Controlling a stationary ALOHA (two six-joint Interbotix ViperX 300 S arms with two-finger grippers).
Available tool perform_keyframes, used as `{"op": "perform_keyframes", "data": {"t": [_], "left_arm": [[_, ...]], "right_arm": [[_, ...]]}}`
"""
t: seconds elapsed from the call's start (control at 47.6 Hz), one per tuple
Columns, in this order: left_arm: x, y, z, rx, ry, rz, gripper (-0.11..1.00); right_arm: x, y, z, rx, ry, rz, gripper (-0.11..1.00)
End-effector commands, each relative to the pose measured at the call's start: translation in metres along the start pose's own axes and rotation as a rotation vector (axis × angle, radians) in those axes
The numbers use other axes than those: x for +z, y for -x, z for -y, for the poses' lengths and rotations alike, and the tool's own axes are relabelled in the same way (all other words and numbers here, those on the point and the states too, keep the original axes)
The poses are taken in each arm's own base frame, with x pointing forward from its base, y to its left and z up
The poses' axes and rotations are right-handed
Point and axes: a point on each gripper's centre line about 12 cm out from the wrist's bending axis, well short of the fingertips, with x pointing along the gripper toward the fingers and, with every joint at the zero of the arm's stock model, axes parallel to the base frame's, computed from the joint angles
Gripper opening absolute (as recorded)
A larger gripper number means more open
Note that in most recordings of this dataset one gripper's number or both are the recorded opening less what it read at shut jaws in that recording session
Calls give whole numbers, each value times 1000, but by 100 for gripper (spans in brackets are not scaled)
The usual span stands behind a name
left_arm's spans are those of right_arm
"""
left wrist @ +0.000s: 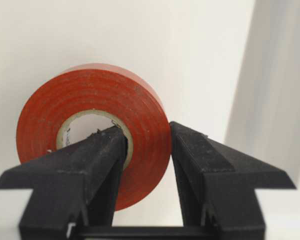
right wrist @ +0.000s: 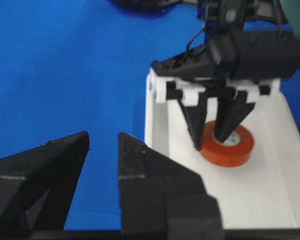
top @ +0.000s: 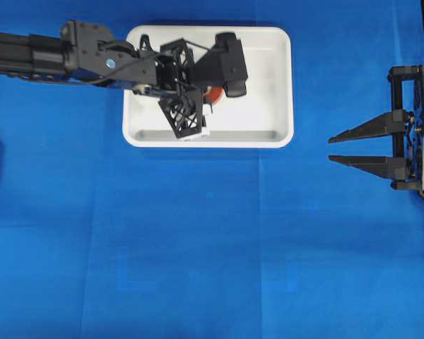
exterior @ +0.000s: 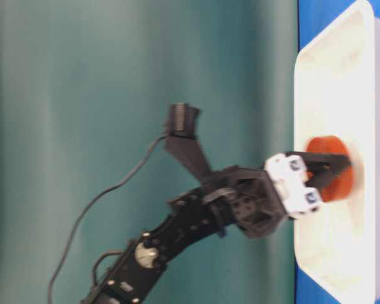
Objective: Place one roll of tape in the white case with the left arm.
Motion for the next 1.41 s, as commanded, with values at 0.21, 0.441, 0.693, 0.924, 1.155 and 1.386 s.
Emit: {"op": "perform_keyframes", "data": {"t": [0.21,0.441,0.693,0.924,1.155,1.386], "left_arm": [[10,7,-2,1,8,35,46],[26,48,-4,5,14,116,79],[33,123,10,-16,-11,260,72],[14,155,26,-50,-41,333,72],[-1,181,46,-122,-78,568,72],[-27,202,48,-162,-66,728,72]], "right_arm": [[4,-1,0,0,2,11,-11],[4,-1,0,0,-3,8,-11],[4,0,0,0,-5,6,-11],[5,0,0,0,-5,9,-11],[5,0,0,-2,-5,14,-11],[5,0,0,0,-5,11,-11]]}}
